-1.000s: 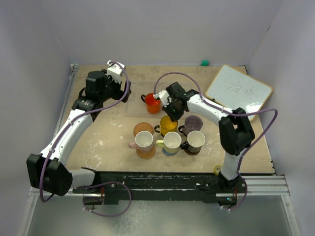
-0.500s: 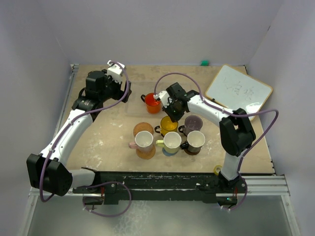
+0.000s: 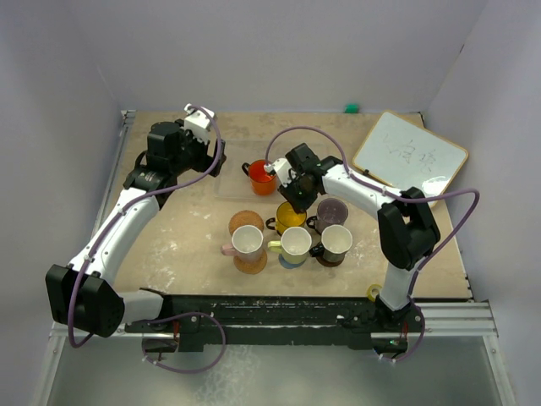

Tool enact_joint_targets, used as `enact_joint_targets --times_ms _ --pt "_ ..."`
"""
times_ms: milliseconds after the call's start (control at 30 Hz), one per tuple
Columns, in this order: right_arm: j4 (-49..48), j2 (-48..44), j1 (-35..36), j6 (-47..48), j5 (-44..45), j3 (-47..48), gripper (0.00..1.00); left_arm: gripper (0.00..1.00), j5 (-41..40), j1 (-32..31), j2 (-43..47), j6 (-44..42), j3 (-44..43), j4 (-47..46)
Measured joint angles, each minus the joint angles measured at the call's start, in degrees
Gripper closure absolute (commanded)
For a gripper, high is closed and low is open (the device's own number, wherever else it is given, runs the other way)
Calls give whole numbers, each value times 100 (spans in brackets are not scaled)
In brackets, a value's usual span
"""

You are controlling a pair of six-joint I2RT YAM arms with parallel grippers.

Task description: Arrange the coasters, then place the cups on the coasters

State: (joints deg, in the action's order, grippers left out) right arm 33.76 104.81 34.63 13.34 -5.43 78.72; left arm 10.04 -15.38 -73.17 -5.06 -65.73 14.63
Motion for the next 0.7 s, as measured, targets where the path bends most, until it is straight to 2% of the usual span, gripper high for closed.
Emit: enact_joint_targets --times_ms 467,700 --pt "210 -197 24 17 -2 133 27 17 -9 0 -2 -28 0 0" --pt "256 -575 24 111 -4 216 23 17 -44 0 -101 -155 0 0"
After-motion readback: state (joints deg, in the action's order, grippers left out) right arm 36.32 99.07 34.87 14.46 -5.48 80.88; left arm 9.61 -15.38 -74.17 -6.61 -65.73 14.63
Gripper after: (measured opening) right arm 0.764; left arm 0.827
